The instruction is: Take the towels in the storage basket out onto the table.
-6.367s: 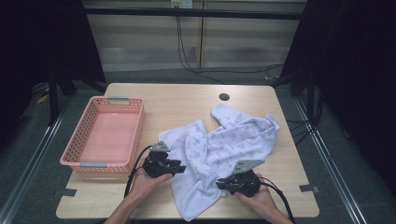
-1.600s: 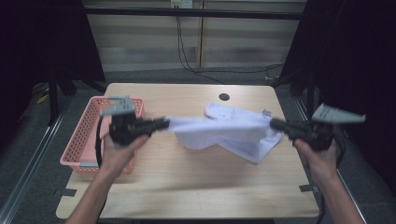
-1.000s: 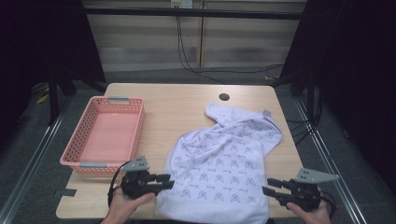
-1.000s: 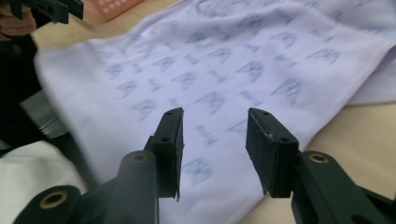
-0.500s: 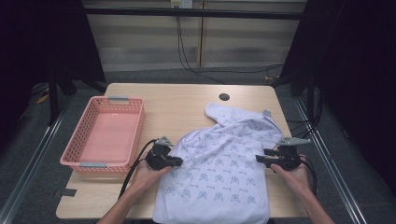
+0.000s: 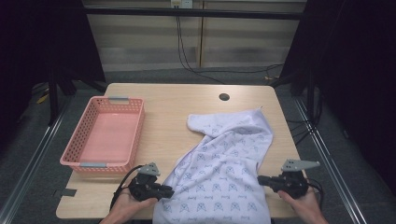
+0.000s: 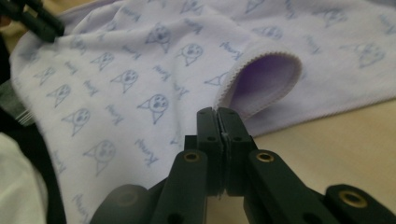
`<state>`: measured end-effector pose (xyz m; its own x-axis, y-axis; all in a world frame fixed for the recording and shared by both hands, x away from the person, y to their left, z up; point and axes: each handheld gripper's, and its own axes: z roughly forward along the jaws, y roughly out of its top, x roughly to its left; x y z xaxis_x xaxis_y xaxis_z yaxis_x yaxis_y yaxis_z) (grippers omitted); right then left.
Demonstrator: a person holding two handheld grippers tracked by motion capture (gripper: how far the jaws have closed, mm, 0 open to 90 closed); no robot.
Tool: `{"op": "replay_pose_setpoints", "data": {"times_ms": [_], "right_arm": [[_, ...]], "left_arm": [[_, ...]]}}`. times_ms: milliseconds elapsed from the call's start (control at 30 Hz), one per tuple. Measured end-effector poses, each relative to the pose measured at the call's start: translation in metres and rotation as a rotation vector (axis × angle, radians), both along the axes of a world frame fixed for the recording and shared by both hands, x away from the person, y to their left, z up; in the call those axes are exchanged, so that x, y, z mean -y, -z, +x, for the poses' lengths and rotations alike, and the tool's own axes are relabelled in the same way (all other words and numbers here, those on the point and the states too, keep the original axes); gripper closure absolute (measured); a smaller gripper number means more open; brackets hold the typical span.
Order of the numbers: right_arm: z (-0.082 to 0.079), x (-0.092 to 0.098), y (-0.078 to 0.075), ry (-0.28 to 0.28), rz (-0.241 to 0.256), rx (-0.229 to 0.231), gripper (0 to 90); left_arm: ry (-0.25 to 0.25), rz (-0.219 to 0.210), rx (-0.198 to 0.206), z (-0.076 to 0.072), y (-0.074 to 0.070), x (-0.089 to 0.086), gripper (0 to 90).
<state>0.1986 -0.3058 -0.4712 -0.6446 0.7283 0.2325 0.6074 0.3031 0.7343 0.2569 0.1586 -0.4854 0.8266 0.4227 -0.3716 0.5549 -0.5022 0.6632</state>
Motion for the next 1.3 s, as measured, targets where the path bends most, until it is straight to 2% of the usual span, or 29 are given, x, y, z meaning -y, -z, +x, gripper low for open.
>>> {"op": "replay_pose_setpoints", "data": {"times_ms": [33,100,167,233,300,333,367,400,433,500,533,567,600,633,667,700,733,800,833,867,933,967,1000,1067,1133,1167,1200,1233,1300], "right_arm": [[-0.006,0.000,0.000,-0.007,-0.003,-0.010,88.1],[-0.015,0.001,0.000,-0.013,0.003,-0.022,87.1],[-0.017,0.001,0.000,-0.010,-0.002,-0.015,79.2],[-0.014,0.003,-0.002,-0.004,-0.005,0.004,68.7],[-0.008,0.006,-0.005,0.017,0.012,0.023,62.3],[-0.004,0.008,-0.006,0.018,0.024,0.028,60.1],[0.000,0.010,-0.008,0.029,0.028,0.042,58.7],[0.004,0.011,-0.009,0.042,0.039,0.053,58.4],[0.014,0.012,-0.011,0.060,0.039,0.073,57.9],[0.019,0.012,-0.011,0.062,0.040,0.074,58.5],[0.031,0.010,-0.007,0.072,0.025,0.065,58.6],[0.031,0.010,-0.007,0.072,0.025,0.065,58.6],[0.044,0.007,0.000,0.077,0.005,0.048,58.7],[0.044,0.007,0.000,0.077,0.005,0.048,58.7],[0.049,0.006,0.003,0.087,-0.011,0.039,58.6],[0.055,0.005,0.005,0.095,-0.021,0.033,58.6],[0.060,0.004,0.008,0.092,-0.031,0.033,58.5],[0.069,0.004,0.012,0.107,-0.046,0.025,58.0],[0.078,0.005,0.016,0.121,-0.061,0.015,57.4],[0.078,0.005,0.016,0.121,-0.061,0.015,57.4],[0.085,0.005,0.021,0.133,-0.093,0.005,56.0],[0.088,0.005,0.024,0.137,-0.108,0.002,55.0],[0.090,0.004,0.026,0.135,-0.114,-0.010,54.2],[0.095,0.001,0.030,0.126,-0.124,-0.002,54.4],[0.096,0.000,0.030,0.123,-0.139,0.003,55.0],[0.096,-0.004,0.030,0.117,-0.176,0.030,56.8],[0.096,-0.004,0.030,0.117,-0.176,0.030,56.8],[0.096,-0.006,0.030,0.108,-0.207,0.048,60.3],[0.097,-0.007,0.030,0.120,-0.218,0.050,66.1]], "left_arm": [[-0.036,-0.020,0.024,0.007,-0.005,-0.001,73.8],[-0.074,-0.042,0.049,0.019,-0.008,0.002,69.9],[-0.110,-0.049,0.070,0.036,-0.009,0.009,65.9],[-0.118,-0.047,0.073,0.052,-0.009,0.017,64.9],[-0.155,-0.050,0.076,0.070,-0.006,0.025,63.7],[-0.160,-0.060,0.055,0.077,-0.004,0.029,63.2],[-0.164,-0.040,0.066,0.084,-0.003,0.033,61.6],[-0.172,-0.045,0.074,0.089,-0.001,0.037,61.0],[-0.157,-0.050,0.060,0.094,0.001,0.042,59.5],[-0.158,-0.040,0.069,0.099,0.003,0.052,58.9],[-0.147,-0.022,0.068,0.101,0.004,0.058,57.9],[-0.143,0.003,0.074,0.102,0.005,0.062,57.9],[-0.140,0.037,0.067,0.105,0.009,0.069,67.1],[-0.140,0.037,0.067,0.105,0.009,0.069,77.0],[-0.132,0.057,0.072,0.105,0.011,0.071,77.0],[-0.113,0.049,0.073,0.106,0.013,0.070,86.9],[-0.122,0.052,0.072,0.105,0.013,0.069,88.5],[-0.130,0.031,0.072,0.103,0.007,0.063,89.2],[-0.141,0.023,0.085,0.097,-0.002,0.054,89.3],[-0.141,0.023,0.085,0.097,-0.002,0.054,89.3],[-0.150,0.015,0.097,0.089,-0.010,0.041,89.3],[-0.171,0.000,0.090,0.084,-0.012,0.034,89.3],[-0.168,-0.004,0.087,0.079,-0.013,0.028,89.3],[-0.178,-0.011,0.092,0.065,-0.012,0.014,89.2],[-0.184,-0.014,0.097,0.061,-0.013,0.010,89.2],[-0.180,-0.017,0.093,0.058,-0.014,0.006,89.1],[-0.184,-0.027,0.090,0.054,-0.015,0.003,89.1],[-0.184,-0.037,0.097,0.050,-0.017,0.000,89.2],[-0.193,-0.040,0.099,0.044,-0.018,-0.004,89.2]]}}
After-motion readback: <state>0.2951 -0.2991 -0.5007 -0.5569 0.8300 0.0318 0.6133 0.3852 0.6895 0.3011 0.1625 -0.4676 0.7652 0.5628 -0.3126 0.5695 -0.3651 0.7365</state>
